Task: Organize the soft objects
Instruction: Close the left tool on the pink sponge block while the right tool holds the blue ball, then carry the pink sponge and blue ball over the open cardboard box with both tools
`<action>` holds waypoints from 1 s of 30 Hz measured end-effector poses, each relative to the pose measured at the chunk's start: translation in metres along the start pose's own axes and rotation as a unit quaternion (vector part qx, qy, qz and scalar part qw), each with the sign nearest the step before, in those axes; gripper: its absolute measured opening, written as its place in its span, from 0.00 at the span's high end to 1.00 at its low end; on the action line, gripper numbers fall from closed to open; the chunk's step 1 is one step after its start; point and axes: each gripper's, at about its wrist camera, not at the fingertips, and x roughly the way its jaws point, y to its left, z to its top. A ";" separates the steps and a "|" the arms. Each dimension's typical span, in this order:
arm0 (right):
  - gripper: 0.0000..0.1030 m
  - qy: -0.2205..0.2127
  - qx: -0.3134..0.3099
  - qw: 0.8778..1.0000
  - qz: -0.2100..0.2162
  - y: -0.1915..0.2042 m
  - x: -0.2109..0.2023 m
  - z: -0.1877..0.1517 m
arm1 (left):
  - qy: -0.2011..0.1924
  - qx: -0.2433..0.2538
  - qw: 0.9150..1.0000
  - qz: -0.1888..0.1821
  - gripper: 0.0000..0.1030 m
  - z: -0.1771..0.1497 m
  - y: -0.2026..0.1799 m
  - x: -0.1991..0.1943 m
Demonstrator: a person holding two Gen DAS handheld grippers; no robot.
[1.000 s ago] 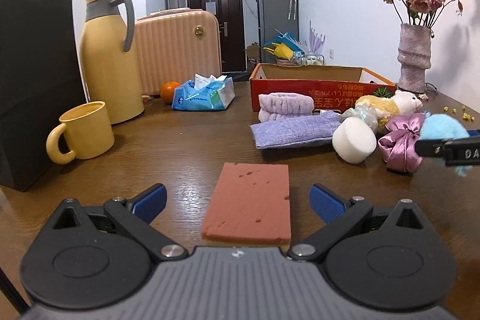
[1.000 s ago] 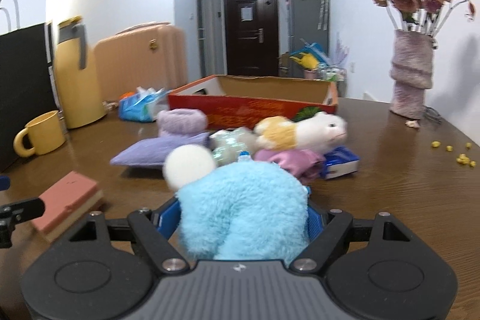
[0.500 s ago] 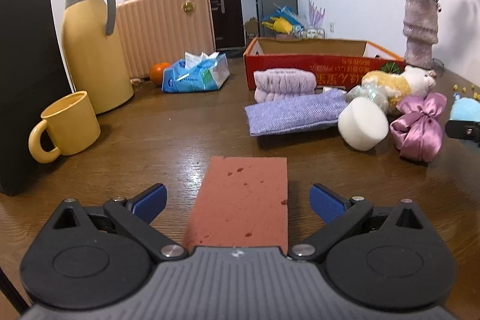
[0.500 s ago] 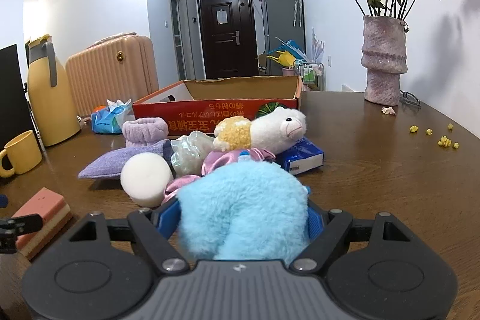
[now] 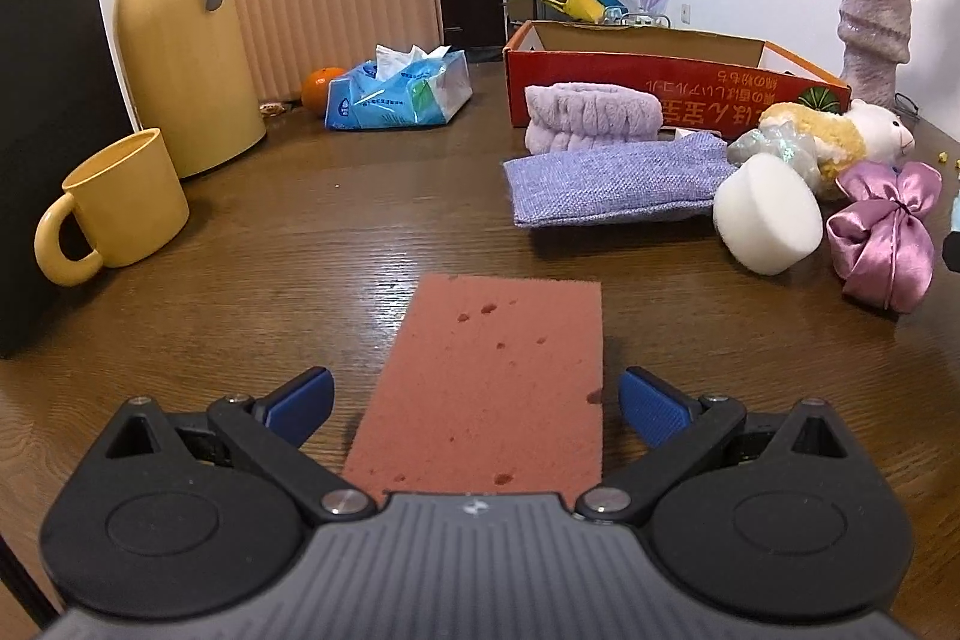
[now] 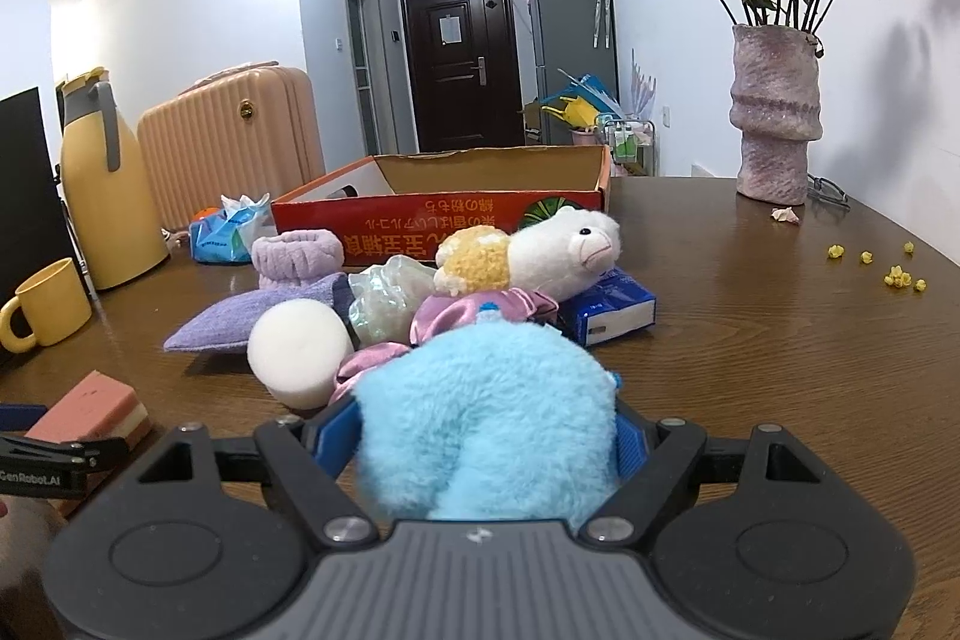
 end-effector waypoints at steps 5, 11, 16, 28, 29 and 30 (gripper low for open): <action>0.22 0.000 0.000 1.000 0.000 0.000 0.000 0.000 | 0.001 0.000 1.000 -0.001 0.01 0.000 -0.001 0.000; 0.22 0.001 0.000 1.000 -0.001 0.000 0.001 0.000 | 0.009 -0.005 1.000 -0.010 0.20 0.000 -0.001 0.003; 0.22 0.002 -0.002 1.000 -0.001 0.001 0.001 -0.001 | 0.006 -0.009 1.000 -0.016 0.27 0.000 -0.002 0.001; 0.22 0.001 -0.007 1.000 -0.001 0.003 -0.001 0.002 | -0.013 -0.025 0.999 -0.021 0.28 0.005 0.000 -0.009; 0.22 0.000 -0.009 1.000 -0.002 0.003 -0.002 0.002 | -0.016 -0.026 0.999 -0.022 0.28 0.006 0.000 -0.010; 0.22 -0.001 -0.011 1.000 -0.002 0.004 -0.003 0.003 | -0.019 -0.027 0.999 -0.023 0.28 0.007 0.000 -0.011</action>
